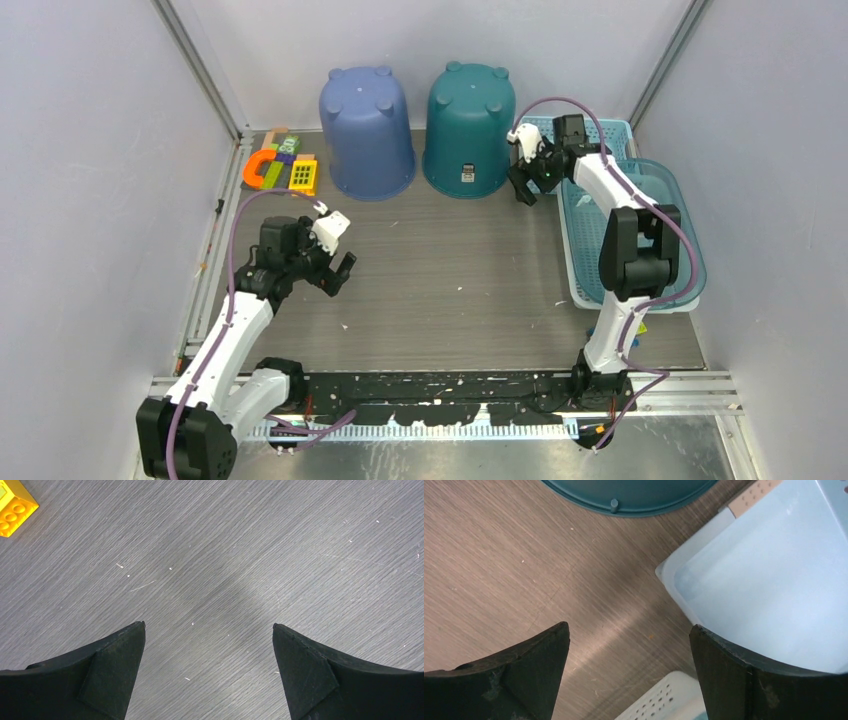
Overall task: Turn the large container upside down
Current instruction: Pick up the container from the corner of the board.
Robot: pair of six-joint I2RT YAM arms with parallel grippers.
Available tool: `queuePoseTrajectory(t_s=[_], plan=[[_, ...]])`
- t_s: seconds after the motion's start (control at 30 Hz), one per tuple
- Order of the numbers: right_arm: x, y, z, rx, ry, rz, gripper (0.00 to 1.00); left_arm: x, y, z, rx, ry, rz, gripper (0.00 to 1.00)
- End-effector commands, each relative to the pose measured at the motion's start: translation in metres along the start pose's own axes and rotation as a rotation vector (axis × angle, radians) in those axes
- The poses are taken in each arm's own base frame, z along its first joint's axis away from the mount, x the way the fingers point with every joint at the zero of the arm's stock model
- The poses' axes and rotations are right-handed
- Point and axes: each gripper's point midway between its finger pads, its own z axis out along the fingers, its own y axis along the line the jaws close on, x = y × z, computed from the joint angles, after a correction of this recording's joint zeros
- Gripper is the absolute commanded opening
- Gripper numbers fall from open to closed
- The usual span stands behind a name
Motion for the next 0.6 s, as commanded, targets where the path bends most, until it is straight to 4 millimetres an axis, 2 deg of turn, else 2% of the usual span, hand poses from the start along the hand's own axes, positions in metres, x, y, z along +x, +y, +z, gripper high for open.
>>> queuePoseTrajectory(t_s=[0.0,0.23,0.37,0.4,0.5,0.57], plan=[[-0.031,-0.022,0.001,0.013,-0.103,-0.081,0.92,-0.010,0.001,-0.004,-0.003,-0.044,0.001,1.00],[-0.025,-0.038,0.015,0.047,-0.089,-0.134,0.90,-0.010,0.002,-0.003,-0.005,-0.041,0.002,1.00],[-0.016,-0.041,0.021,0.046,-0.054,-0.180,0.90,-0.009,0.003,-0.002,-0.005,-0.037,0.000,1.00],[-0.013,-0.041,0.023,0.039,-0.045,-0.186,0.89,-0.008,0.003,-0.002,-0.004,-0.035,-0.001,1.00],[-0.008,-0.044,0.025,0.030,-0.022,-0.198,0.74,-0.008,0.003,-0.001,-0.005,-0.031,-0.002,1.00],[-0.005,-0.046,0.027,0.026,-0.015,-0.206,0.73,-0.008,0.004,-0.001,-0.007,-0.030,-0.002,1.00]])
